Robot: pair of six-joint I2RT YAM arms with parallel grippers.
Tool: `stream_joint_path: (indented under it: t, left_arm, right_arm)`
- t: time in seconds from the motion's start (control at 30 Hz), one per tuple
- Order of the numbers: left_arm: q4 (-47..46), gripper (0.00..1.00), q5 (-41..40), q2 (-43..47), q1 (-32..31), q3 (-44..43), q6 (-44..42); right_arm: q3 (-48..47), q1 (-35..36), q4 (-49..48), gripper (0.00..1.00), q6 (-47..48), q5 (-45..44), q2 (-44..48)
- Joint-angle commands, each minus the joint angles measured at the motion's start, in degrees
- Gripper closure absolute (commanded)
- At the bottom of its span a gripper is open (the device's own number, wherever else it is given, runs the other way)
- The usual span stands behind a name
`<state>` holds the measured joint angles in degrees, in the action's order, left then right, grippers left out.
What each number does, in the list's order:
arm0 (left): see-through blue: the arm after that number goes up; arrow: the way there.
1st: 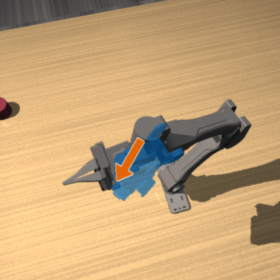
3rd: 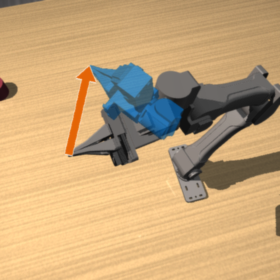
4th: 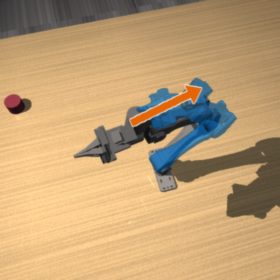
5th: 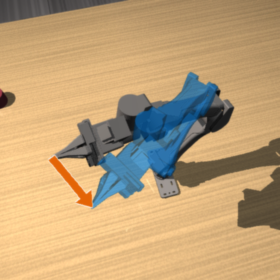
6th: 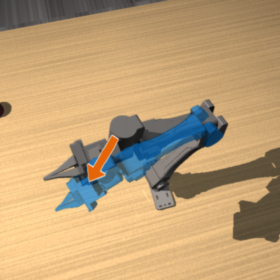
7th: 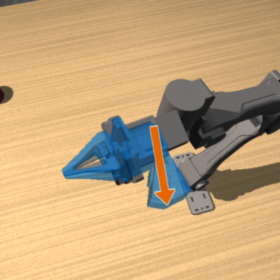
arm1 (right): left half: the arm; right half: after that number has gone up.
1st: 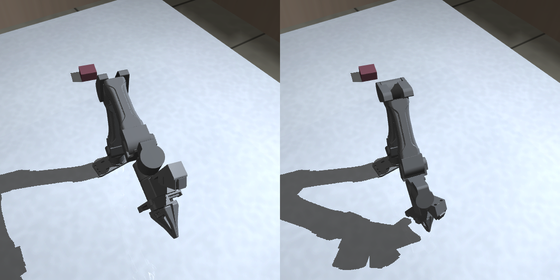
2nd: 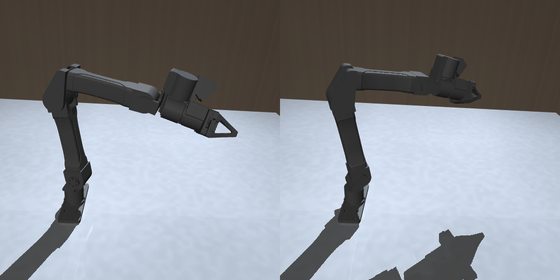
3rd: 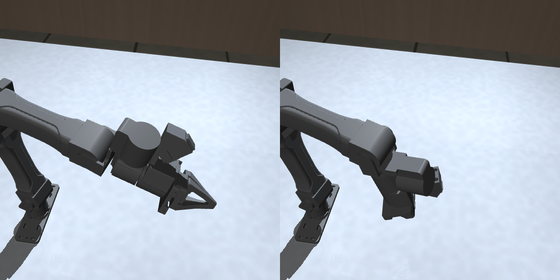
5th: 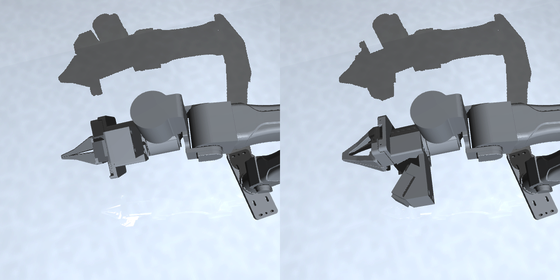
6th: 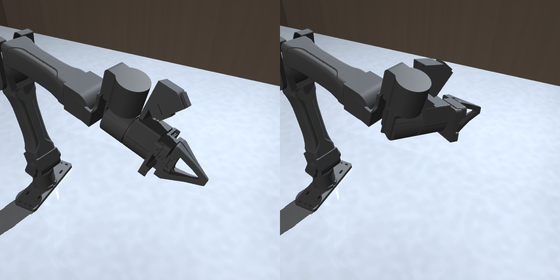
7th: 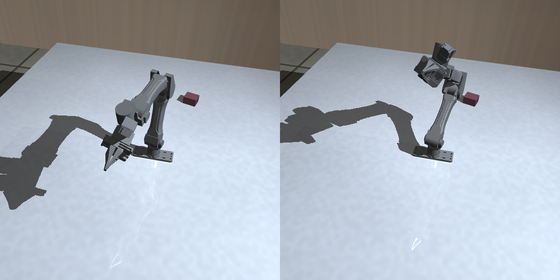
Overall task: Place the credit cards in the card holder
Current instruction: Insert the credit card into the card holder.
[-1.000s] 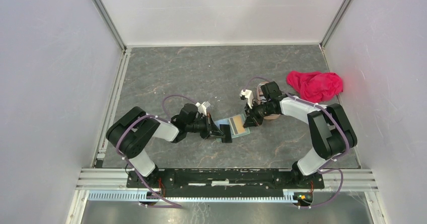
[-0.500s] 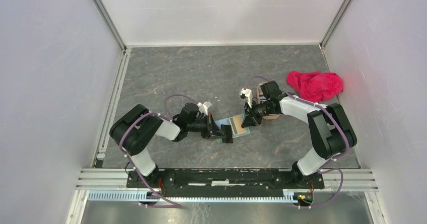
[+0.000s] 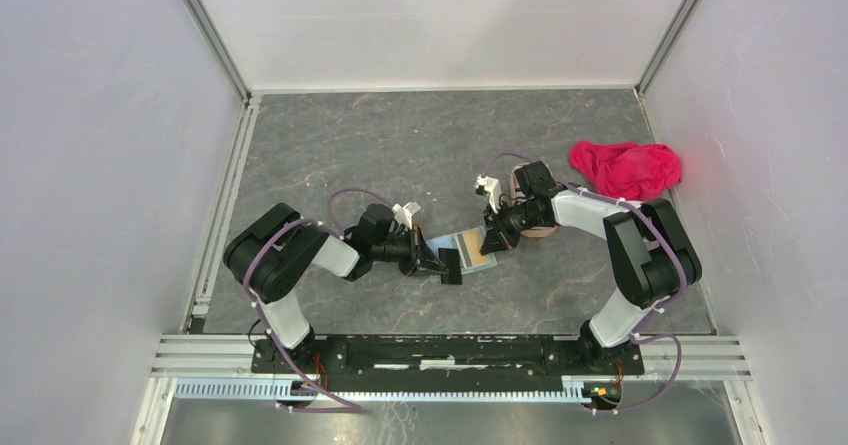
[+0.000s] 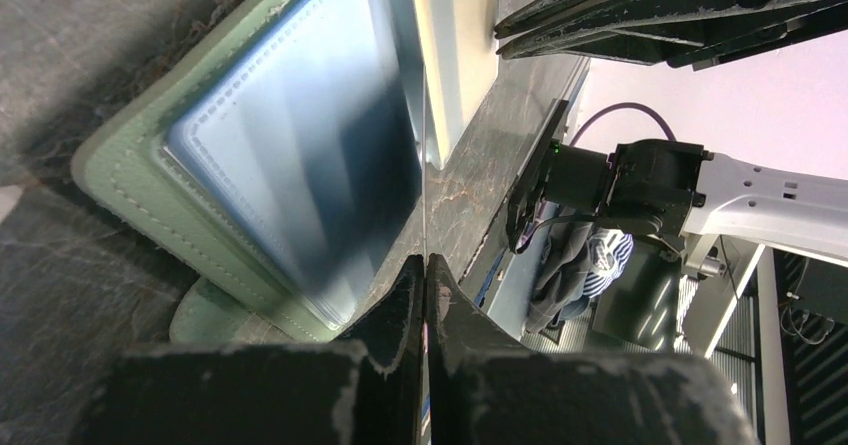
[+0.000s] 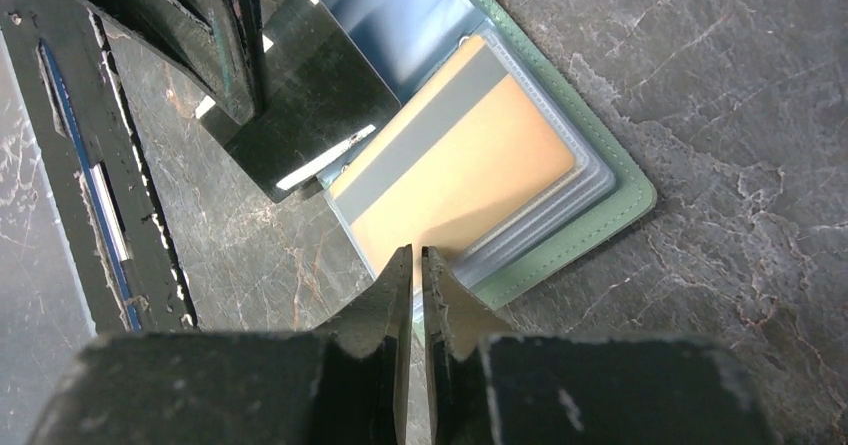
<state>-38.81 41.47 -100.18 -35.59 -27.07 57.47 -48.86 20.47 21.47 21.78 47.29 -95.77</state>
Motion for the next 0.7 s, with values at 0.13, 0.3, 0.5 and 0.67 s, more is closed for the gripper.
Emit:
stream_joint_path:
  t: [0.13,0.3,0.5,0.67]
  left_arm:
    - [-4.4,0.98,3.3,-1.7,0.5,-1.2,0.8]
    - [-5.2,0.98,3.7,-1.3,0.7,-0.9,1.1]
    - [-5.5,0.98,3.9,0.3,1.0,-0.1,1.2]
    - [-5.6,0.98,3.9,0.6,1.1,0.4,1.2]
  right_arm:
    - [-1.7,-0.1,-1.2,0.88,-0.4,-4.2,-1.5]
    - [-1.8,-0.2,-1.0,0.88,-0.2,-4.6,-1.4]
    - [-1.9,-0.1,-0.9,0.88,-0.1,-4.6,-1.3]
    - [-1.9,0.0,-0.7,0.88,0.0,-4.6,-1.2]
